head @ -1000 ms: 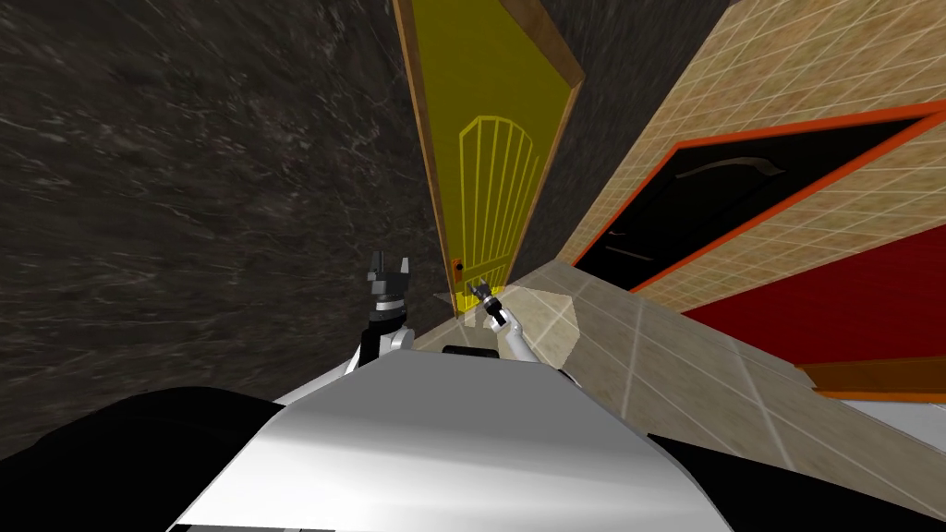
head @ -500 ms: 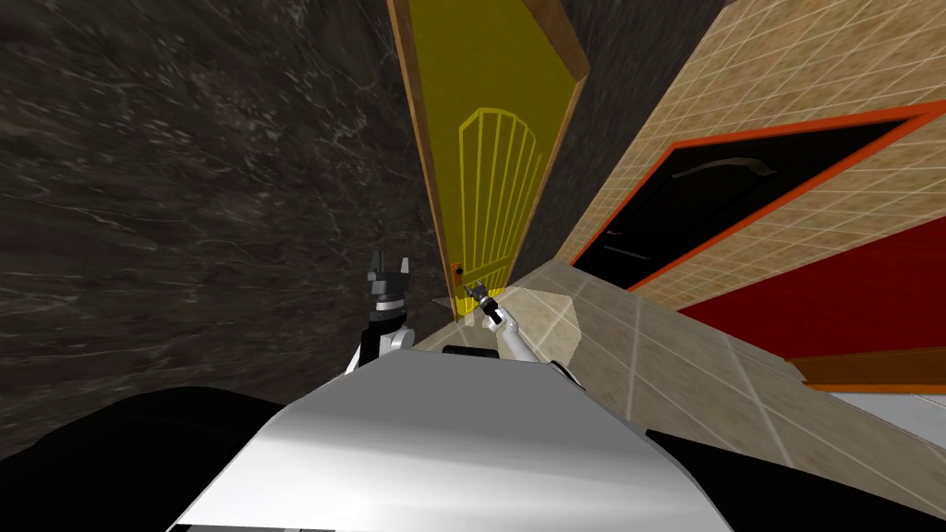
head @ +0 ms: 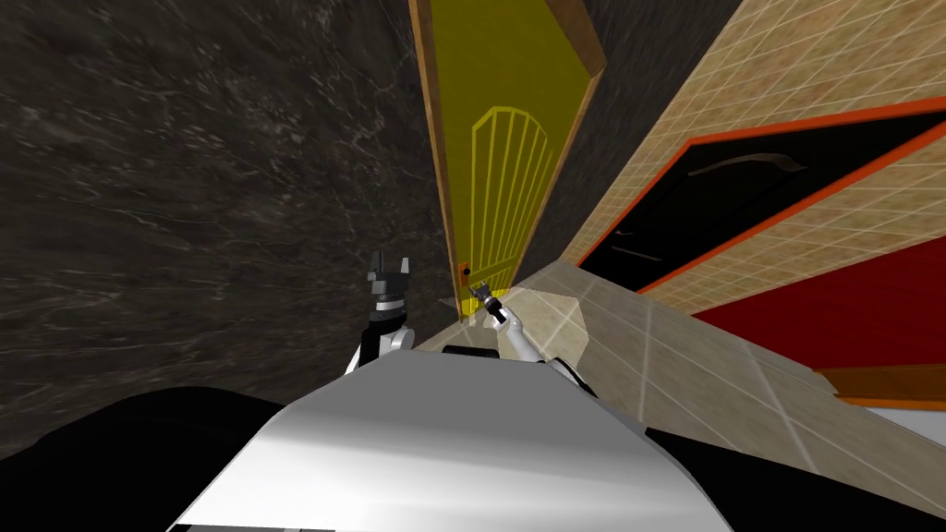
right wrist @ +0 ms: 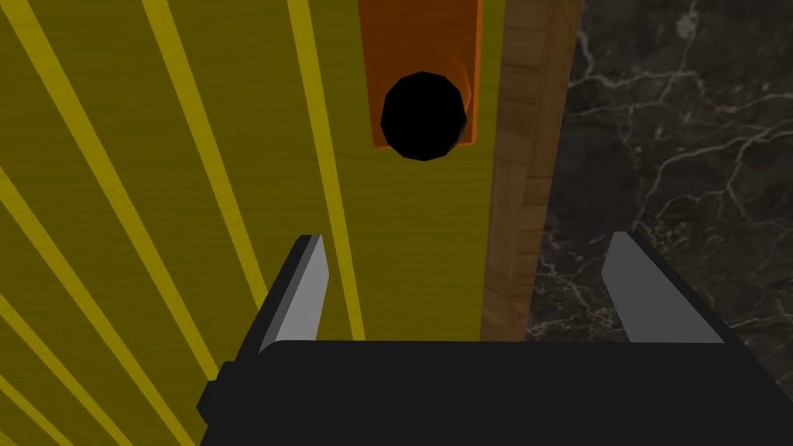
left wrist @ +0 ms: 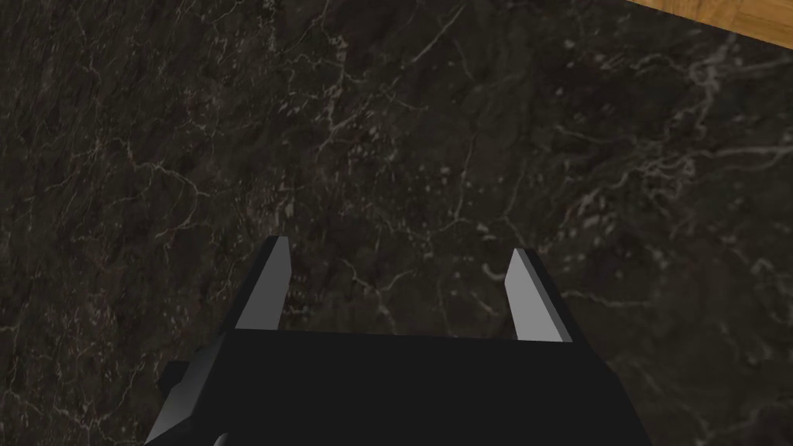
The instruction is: Pull the door open
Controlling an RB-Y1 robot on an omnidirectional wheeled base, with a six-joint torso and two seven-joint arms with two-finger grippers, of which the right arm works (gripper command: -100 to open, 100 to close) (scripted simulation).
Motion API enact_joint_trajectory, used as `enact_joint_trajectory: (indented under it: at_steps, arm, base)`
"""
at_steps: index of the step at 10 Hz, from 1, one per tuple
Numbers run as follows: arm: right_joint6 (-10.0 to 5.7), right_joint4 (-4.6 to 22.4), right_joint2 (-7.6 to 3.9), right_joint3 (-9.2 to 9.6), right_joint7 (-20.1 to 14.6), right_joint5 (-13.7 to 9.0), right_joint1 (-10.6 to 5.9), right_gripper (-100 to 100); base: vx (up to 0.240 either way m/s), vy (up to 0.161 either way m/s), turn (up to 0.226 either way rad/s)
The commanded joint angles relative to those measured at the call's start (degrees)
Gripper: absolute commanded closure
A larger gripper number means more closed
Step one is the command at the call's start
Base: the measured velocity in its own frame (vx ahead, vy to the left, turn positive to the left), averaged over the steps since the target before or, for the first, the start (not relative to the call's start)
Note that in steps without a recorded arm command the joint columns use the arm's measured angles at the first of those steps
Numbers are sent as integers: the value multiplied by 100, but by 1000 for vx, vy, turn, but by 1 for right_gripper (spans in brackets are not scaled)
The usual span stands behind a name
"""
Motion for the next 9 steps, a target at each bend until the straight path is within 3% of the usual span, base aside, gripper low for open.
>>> enact_joint_trajectory:
  at_steps: [1,5,7,9]
  arm:
    - [-62,-1,-162,-33,-108,-38,-4,-100]
    - [-389,277,-632,-255,-344,-192,-134,-100]
    - [-435,316,-697,-285,-377,-213,-152,-100]
    - [-595,453,-926,-394,-493,-288,-215,-100]
  base:
    - [-8,142,76]
    - [71,161,96]
    - [88,92,41]
    - [111,103,71]
